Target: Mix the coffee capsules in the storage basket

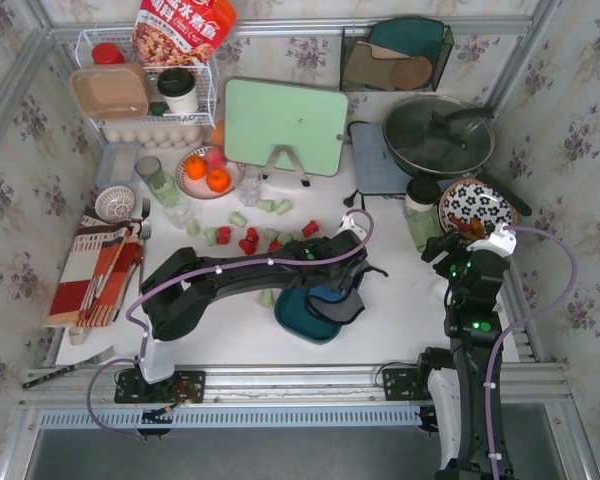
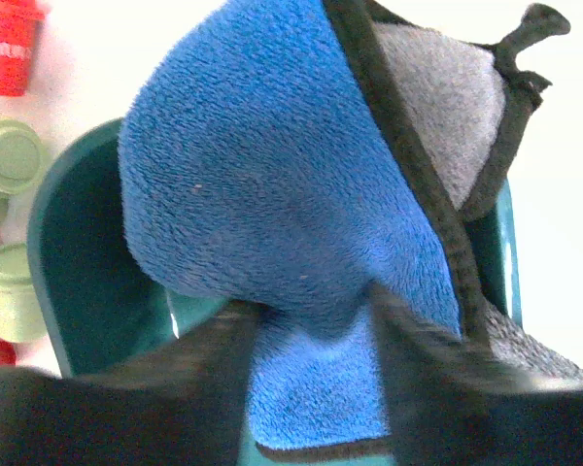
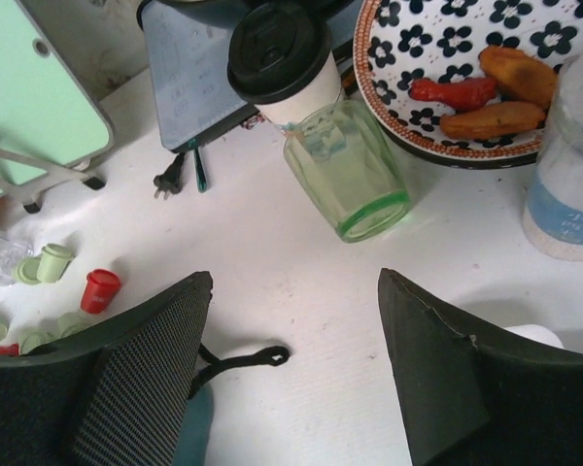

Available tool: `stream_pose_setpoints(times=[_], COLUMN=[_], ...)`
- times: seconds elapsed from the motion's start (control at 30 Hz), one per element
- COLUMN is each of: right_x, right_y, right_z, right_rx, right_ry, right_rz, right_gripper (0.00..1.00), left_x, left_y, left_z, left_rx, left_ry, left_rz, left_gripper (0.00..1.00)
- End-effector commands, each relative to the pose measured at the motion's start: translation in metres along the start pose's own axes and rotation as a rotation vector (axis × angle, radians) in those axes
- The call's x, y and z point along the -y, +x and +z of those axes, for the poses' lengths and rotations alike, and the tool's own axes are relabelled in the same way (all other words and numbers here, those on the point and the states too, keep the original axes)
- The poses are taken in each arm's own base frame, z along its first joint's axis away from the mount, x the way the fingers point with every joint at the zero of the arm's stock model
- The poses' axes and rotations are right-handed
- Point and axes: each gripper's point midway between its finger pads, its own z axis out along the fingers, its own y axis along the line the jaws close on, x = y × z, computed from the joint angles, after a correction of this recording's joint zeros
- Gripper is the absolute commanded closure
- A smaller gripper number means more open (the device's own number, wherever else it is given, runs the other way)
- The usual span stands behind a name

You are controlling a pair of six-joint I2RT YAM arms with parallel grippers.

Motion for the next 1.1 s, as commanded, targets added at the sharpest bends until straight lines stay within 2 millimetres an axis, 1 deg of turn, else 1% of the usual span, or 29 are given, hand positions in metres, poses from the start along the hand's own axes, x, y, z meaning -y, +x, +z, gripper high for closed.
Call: stream_pose_setpoints(times=[0.0, 0.03, 0.07, 0.1, 0.13, 0.2, 0.23, 0.33, 0.4, 0.5, 0.6, 0.67, 0.77, 0.83, 0.93, 1.0, 1.03, 1.07], right_x=[-0.014, -0.014, -0.015, -0.016, -0.017, -0.020, -0.021, -0.028, -0.038, -0.057, -0.079, -0.093, -0.115, -0.134, -0.166, -0.187, -0.196, -0.206], right_y=[-0.002, -0.002, -0.002, -0.003, -0.002, 0.000, 0.000, 0.004, 0.008, 0.012, 0.010, 0.005, -0.006, -0.017, -0.032, -0.035, -0.036, -0.033], right_z=[0.003, 0.003, 0.004, 0.004, 0.004, 0.005, 0.005, 0.006, 0.006, 0.006, -0.001, -0.010, -0.028, -0.044, -0.070, -0.085, -0.088, -0.087], right_rx=[-0.002, -0.003, -0.004, -0.004, -0.008, -0.016, -0.022, -0.034, -0.045, -0.066, -0.056, -0.025, 0.041, 0.101, 0.201, 0.239, 0.250, 0.248], right_ry=[-0.069, -0.071, -0.073, -0.077, -0.084, -0.096, -0.105, -0.147, -0.204, -0.308, -0.409, -0.494, -0.618, -0.716, -0.892, -1.012, -1.059, -1.096], right_rz=[-0.022, -0.024, -0.024, -0.022, -0.024, -0.025, -0.027, -0.038, -0.043, -0.059, -0.078, -0.092, -0.123, -0.155, -0.219, -0.266, -0.293, -0.330], right_gripper=[0.23, 0.24, 0.24, 0.24, 0.24, 0.25, 0.26, 0.27, 0.27, 0.28, 0.28, 0.27, 0.25, 0.23, 0.15, 0.11, 0.11, 0.11], left_x=[-0.005, -0.004, -0.003, -0.002, -0.002, -0.002, -0.004, -0.010, -0.014, -0.017, -0.018, -0.019, -0.021, -0.022, -0.023, -0.023, -0.022, -0.022], left_y=[-0.017, -0.020, -0.024, -0.027, -0.033, -0.052, -0.054, -0.075, -0.084, -0.091, -0.093, -0.093, -0.095, -0.096, -0.101, -0.104, -0.106, -0.108], left_z=[0.009, 0.005, 0.000, -0.004, -0.013, -0.042, -0.053, -0.095, -0.119, -0.147, -0.165, -0.173, -0.191, -0.198, -0.208, -0.214, -0.217, -0.221], left_rx=[0.084, 0.099, 0.115, 0.126, 0.147, 0.218, 0.242, 0.354, 0.405, 0.448, 0.474, 0.485, 0.523, 0.538, 0.571, 0.589, 0.600, 0.611], left_ry=[-0.004, 0.013, 0.029, 0.043, 0.057, 0.090, 0.097, 0.125, 0.139, 0.159, 0.181, 0.190, 0.207, 0.211, 0.222, 0.228, 0.231, 0.232], left_rz=[-0.068, -0.073, -0.070, -0.059, -0.049, -0.044, -0.040, -0.023, -0.008, 0.030, 0.063, 0.079, 0.087, 0.082, 0.084, 0.103, 0.118, 0.132], left_gripper=[0.65, 0.79, 0.97, 1.00, 1.00, 1.00, 1.00, 1.00, 1.00, 1.00, 1.00, 1.00, 1.00, 1.00, 1.00, 1.00, 1.00, 1.00])
